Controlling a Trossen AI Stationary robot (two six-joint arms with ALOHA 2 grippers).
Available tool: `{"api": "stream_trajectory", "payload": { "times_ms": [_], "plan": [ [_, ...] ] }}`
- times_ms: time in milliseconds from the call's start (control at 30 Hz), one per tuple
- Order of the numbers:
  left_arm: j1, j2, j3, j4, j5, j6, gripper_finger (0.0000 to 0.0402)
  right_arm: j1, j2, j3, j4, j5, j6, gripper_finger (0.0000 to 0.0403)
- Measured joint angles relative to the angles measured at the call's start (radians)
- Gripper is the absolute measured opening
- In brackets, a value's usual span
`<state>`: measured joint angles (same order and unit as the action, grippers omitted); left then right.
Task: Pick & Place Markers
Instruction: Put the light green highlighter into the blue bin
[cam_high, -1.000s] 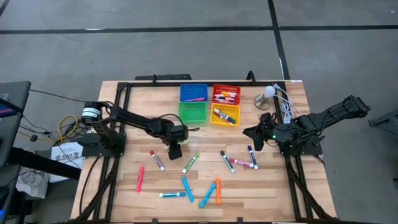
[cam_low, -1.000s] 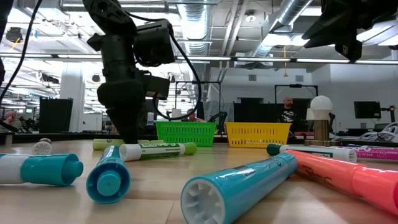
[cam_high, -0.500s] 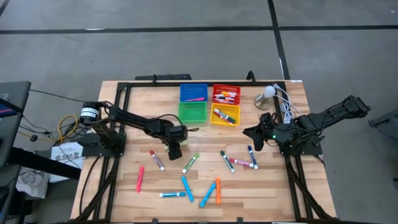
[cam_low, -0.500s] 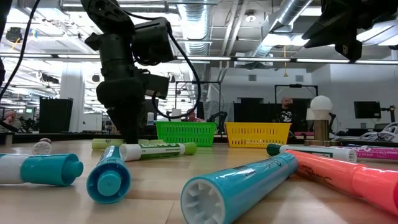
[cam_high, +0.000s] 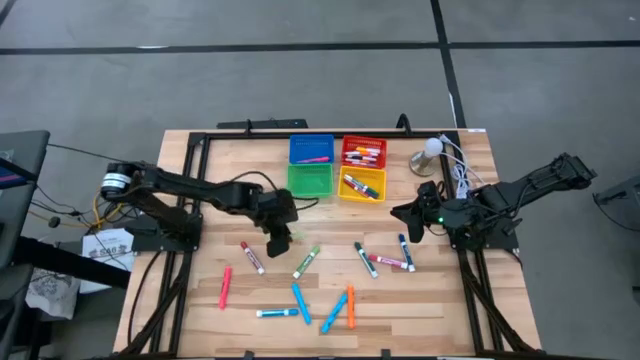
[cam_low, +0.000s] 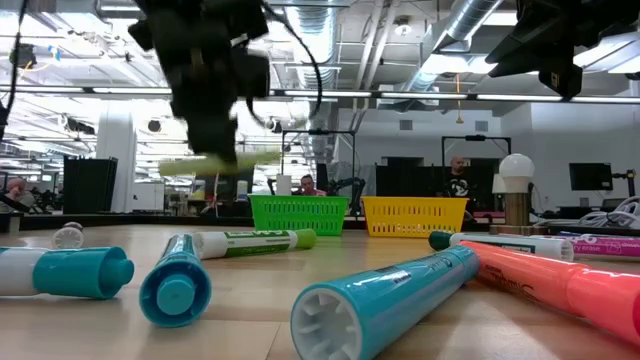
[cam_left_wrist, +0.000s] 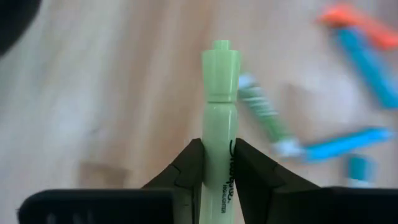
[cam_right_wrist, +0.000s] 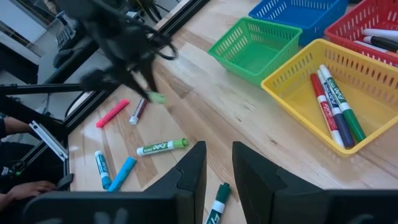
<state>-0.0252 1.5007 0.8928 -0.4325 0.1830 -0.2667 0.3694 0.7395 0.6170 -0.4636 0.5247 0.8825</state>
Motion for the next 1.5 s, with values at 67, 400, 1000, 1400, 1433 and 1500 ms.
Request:
{"api": "stream_trajectory", "payload": {
  "times_ms": [67, 400, 1000, 1400, 1433, 1500],
  "plan": [
    [0.006, -0.048, 0.0, 0.016, 0.093, -0.001, 0.0066, 0.0, 0.0, 0.0, 0.0, 0.0, 0.0, 0.0067],
    [0.03, -0.192, 0.003, 0.28, 0.497, -0.001, 0.0067, 0.0, 0.0, 0.0, 0.0, 0.0, 0.0, 0.0067],
    [0.061, -0.151, 0.003, 0.282, 0.048, 0.099, 0.0068, 0.0, 0.0, 0.0, 0.0, 0.0, 0.0, 0.0067],
    [0.33, -0.113, 0.12, 0.285, -0.156, 0.439, 0.0068, 0.0, 0.0, 0.0, -0.023, 0.0, 0.0, 0.0067],
    [0.357, -0.096, 0.133, 0.294, -0.149, 0.452, 0.0068, 0.0, 0.0, 0.0, -0.022, 0.0, 0.0, 0.0067],
    [0.415, -0.057, 0.152, 0.279, -0.112, 0.478, 0.0068, 0.0, 0.0, 0.0, -0.022, 0.0, 0.002, 0.0067]
  ]
}}
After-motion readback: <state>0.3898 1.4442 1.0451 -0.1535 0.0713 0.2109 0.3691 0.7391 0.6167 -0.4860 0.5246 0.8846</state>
